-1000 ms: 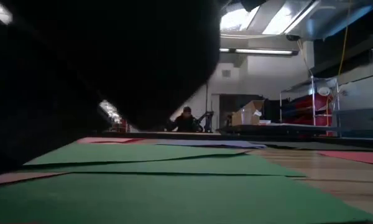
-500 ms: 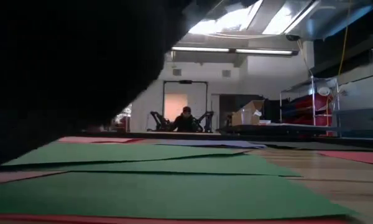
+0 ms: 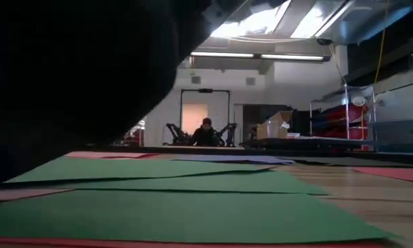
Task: Organize paper
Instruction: Stack the pink paper on top of the other pink papers on the table
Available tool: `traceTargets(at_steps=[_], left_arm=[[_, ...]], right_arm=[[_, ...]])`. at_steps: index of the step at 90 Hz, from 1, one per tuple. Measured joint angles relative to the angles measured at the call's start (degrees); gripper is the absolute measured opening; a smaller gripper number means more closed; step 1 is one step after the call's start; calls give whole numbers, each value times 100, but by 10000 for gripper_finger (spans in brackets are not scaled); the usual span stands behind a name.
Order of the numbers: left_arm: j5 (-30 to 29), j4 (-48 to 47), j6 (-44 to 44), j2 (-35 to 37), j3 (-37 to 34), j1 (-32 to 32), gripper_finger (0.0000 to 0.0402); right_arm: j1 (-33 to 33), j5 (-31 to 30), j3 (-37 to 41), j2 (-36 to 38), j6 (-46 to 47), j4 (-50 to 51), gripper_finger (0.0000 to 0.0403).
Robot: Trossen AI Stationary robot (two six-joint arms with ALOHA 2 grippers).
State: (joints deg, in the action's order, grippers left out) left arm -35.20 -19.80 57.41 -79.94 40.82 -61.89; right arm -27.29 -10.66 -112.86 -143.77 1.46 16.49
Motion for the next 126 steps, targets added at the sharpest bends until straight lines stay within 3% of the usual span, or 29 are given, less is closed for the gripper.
traceTargets(at_steps=[10,36,67,86,101,126], left_arm=[[0,21,37,0,0,0,0],[0,101,-61,-2,0,0,0],[-15,334,-80,-2,0,-199,0],[-687,440,321,-4,0,-810,0],[-1169,427,695,-4,0,-1220,0],[-1259,420,852,-4,0,-1429,0]], right_arm=[[4,15,0,0,-44,2,5],[-35,-49,-90,3,-153,46,0],[-256,-37,-1418,9,-173,1211,0],[-286,-289,-2209,10,-191,2114,0],[-282,-327,-2213,101,-182,2178,0],[-308,-330,-2212,162,-178,2109,0]])
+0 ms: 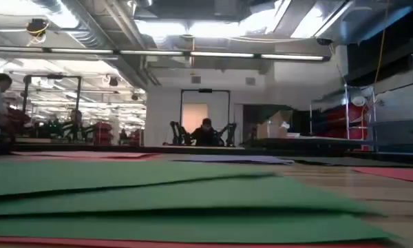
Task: Organize paper
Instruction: Stack the pink paper on top of the other pink papers on the table
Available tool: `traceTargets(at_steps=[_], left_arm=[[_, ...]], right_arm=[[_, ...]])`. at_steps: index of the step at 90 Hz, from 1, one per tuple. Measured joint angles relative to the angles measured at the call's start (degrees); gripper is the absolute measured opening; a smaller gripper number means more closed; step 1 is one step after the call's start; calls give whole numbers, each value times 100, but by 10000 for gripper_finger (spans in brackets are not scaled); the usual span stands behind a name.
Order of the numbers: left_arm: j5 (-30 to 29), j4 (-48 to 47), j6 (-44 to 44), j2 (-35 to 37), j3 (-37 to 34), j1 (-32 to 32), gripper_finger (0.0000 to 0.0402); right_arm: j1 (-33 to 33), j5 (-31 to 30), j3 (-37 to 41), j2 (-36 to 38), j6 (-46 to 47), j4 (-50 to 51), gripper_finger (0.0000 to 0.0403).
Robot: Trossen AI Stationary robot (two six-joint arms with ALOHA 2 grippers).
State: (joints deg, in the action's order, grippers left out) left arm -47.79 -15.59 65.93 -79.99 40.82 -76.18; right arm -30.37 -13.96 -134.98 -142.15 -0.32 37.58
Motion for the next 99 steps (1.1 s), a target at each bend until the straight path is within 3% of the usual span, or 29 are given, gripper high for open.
traceTargets(at_steps=[18,35,54,99], left_arm=[[-2,0,-21,0,0,2,0],[38,-64,23,-131,0,152,0],[982,36,11,-565,0,708,0],[1183,278,-842,-992,0,1522,0]], right_arm=[[0,471,44,-1,7,216,7],[-37,999,393,-150,-9,260,61],[-42,1248,552,-307,14,-252,120],[-21,1506,553,-844,32,-988,127]])
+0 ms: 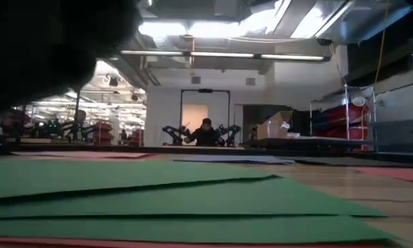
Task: Organize paper
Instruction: Stack the pink paper on top of the other pink papers on the table
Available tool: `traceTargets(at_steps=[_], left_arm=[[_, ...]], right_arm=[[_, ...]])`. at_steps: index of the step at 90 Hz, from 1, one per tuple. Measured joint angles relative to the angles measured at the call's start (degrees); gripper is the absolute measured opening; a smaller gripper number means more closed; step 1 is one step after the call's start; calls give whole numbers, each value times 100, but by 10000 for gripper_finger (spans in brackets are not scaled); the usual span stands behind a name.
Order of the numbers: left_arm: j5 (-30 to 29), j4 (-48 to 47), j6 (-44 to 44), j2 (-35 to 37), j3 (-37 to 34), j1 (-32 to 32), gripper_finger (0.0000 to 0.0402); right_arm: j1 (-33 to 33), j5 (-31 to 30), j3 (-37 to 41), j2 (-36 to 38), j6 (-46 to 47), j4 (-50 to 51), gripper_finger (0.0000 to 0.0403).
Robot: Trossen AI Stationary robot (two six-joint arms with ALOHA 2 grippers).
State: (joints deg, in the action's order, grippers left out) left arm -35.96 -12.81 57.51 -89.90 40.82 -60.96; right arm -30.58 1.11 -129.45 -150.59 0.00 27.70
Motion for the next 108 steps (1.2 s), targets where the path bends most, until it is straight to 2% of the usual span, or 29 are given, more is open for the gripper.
traceTargets(at_steps=[13,36,53,94,108], left_arm=[[28,25,-285,-70,0,351,0],[494,63,-502,-416,-2,680,0],[443,391,-507,-632,2,646,0],[465,144,-426,-613,-10,852,0],[380,179,-399,-610,-82,1015,0]], right_arm=[[57,24,-4,-32,189,-17,127],[93,15,0,-39,287,-14,127],[97,0,2,-43,278,-65,127],[221,41,4,-43,302,152,127],[222,-68,-272,-58,230,740,127]])
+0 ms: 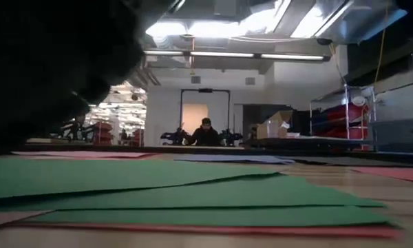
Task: Organize paper
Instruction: Stack the pink paper on top of the other pink papers on the table
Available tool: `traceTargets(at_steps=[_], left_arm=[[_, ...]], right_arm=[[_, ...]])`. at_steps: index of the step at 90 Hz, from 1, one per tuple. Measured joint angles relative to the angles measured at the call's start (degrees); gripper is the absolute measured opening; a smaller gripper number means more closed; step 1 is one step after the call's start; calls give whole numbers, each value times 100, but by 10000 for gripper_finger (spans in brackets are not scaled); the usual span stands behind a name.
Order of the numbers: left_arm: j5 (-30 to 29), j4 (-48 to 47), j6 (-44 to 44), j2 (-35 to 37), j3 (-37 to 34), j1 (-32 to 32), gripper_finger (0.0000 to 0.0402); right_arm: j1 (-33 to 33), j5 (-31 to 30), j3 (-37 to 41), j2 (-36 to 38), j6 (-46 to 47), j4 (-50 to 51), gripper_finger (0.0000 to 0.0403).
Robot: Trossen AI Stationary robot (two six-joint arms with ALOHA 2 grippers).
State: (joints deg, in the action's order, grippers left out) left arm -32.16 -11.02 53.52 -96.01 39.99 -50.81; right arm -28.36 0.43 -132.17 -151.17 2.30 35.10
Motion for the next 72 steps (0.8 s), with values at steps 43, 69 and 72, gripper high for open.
traceTargets(at_steps=[43,69,72], left_arm=[[-21,132,-221,-11,-18,190,0],[-18,144,-275,-11,-20,208,0],[-18,148,-275,-11,-20,213,0]], right_arm=[[-50,-143,-263,1,-222,1081,127],[-118,-55,-281,1,-260,1173,127],[-122,-34,-281,1,-260,1175,127]])
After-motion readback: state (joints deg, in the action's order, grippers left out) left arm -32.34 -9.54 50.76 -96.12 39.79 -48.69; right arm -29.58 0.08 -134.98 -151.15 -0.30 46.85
